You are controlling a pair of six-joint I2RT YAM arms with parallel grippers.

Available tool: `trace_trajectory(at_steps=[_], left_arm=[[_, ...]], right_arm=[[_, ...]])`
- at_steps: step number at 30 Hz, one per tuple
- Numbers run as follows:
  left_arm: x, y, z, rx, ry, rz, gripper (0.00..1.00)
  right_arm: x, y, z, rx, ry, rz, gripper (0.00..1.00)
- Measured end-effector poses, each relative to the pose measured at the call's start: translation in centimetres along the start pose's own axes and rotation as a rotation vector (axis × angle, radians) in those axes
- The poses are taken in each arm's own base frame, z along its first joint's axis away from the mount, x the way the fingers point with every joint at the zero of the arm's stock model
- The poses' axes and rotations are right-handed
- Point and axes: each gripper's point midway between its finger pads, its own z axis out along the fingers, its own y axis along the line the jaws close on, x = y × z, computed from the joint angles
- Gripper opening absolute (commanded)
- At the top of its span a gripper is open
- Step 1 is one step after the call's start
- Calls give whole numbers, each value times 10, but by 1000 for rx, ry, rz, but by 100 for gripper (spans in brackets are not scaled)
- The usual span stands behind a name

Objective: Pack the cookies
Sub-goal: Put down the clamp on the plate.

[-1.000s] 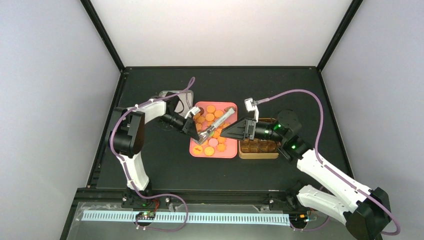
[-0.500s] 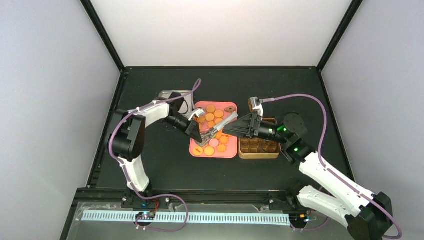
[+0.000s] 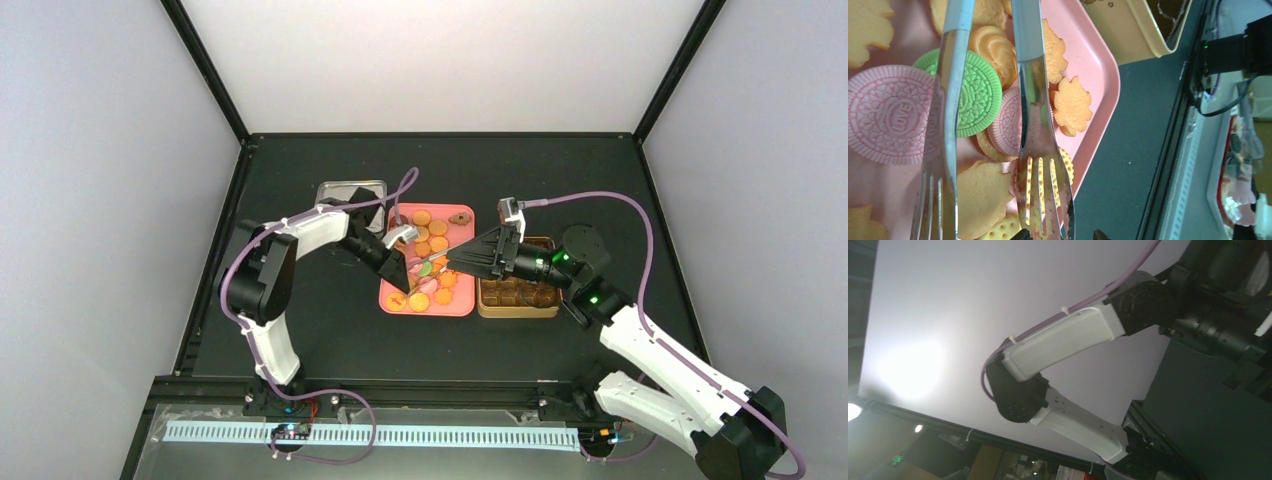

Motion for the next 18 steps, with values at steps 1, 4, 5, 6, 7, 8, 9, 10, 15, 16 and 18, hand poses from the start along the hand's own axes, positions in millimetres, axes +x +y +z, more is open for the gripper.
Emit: trace_trajectory(at_steps=[1,4,5,6,7,8,9,10,15,16,18], left_arm=[[1,0,2,-15,8,10,33],[2,-2,6,-59,35,50,34],[2,-4,8,-77,44,70,35],[2,-6,8,-89,49,89,37],[2,-8,9,-108,56,112,39],[2,-11,10,-123,62,135,42],[2,-14,10,-138,67,157,45],[2,-17,10,-156,72,185,48],[-1,-34,2,-221,81,316,57],[-4,-37,0,-230,75,335,58],[-7,-39,-2,-242,73,362,58]], right_arm=[[0,-3,0,14,2,-2,100],[1,-10,0,53,7,-19,99],[1,-11,0,65,10,-32,100],[1,-12,0,74,10,-42,99],[1,-13,0,86,11,-53,100],[1,-15,-1,98,12,-63,100],[1,-16,-2,112,12,-75,100],[1,-18,-2,127,13,-86,100],[-1,-15,-10,199,1,-165,99],[-2,-12,-12,208,-5,-186,100],[-6,-3,-18,226,-24,-239,100]])
